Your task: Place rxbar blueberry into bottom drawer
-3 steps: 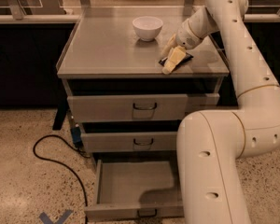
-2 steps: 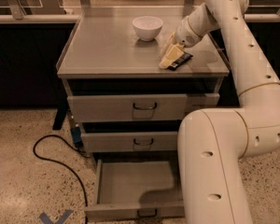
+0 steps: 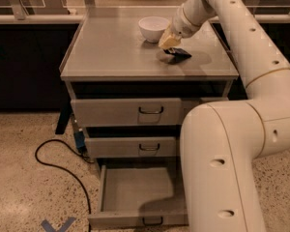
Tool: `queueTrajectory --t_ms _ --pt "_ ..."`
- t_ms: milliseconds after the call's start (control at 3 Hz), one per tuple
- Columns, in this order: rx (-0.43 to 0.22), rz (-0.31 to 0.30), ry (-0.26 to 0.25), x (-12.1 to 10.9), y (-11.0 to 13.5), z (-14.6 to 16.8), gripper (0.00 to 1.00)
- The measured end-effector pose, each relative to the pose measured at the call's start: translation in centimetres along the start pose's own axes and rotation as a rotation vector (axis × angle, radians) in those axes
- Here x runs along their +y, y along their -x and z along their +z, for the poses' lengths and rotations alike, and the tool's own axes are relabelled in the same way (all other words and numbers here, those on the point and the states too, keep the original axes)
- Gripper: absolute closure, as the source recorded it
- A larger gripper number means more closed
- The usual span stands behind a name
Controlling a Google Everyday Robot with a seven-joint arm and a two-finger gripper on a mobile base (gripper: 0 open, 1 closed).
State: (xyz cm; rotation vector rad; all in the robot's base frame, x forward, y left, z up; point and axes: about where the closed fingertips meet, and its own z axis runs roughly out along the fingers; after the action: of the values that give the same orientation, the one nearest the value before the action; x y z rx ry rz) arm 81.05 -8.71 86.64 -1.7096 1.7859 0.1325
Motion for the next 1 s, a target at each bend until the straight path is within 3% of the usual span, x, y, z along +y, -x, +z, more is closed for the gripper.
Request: queueTrajectory --t_ms 333,667,1000 --pt "0.033 -0.079 -0.171 -2.6 4.7 -4.1 1.00" --pt "0.028 -0.123 -0.349 -3.5 9.3 -9.7 1.00" --pt "-0.040 -0.036 -0.450 -0.1 11.3 -17.2 1.00"
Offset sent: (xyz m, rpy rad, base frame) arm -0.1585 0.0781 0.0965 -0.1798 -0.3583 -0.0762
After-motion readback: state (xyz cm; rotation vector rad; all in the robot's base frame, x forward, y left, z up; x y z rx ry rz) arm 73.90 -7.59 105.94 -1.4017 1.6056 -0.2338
